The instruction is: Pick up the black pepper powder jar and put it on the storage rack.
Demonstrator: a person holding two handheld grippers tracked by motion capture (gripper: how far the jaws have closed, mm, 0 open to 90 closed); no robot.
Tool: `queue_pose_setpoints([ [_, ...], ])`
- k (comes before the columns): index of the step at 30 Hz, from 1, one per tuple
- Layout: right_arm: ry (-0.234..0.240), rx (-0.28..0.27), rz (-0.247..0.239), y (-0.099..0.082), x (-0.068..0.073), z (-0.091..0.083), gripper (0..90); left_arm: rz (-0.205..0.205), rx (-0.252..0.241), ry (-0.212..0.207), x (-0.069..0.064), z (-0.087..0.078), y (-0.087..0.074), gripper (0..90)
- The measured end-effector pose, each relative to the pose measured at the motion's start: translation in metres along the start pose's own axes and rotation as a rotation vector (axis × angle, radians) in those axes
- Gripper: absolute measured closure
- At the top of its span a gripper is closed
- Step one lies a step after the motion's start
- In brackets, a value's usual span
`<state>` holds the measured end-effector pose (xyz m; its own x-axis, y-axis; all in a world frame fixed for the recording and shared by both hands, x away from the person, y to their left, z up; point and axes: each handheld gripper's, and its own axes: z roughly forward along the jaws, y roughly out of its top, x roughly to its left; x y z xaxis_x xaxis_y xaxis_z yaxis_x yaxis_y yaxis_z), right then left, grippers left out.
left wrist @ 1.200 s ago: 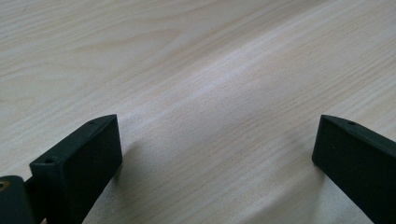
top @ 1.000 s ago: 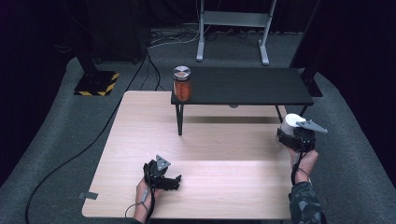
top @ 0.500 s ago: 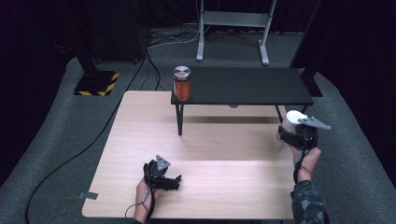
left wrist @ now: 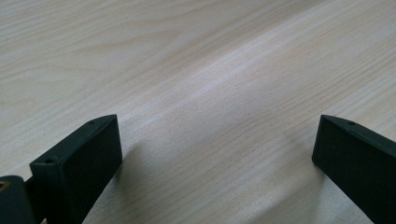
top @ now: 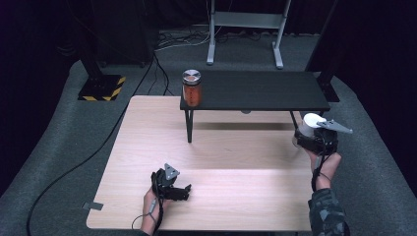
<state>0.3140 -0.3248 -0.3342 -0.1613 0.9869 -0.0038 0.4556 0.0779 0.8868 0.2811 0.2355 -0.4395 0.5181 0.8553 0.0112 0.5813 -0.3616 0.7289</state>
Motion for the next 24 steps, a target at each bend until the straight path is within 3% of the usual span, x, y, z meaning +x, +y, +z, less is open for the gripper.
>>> queue_pose_setpoints([
  [24,0.007,-0.002,-0.004,0.015,-0.006,-0.012,29.2,0.004,-0.002,0.004,-0.001,0.0,0.0,1.1],
])
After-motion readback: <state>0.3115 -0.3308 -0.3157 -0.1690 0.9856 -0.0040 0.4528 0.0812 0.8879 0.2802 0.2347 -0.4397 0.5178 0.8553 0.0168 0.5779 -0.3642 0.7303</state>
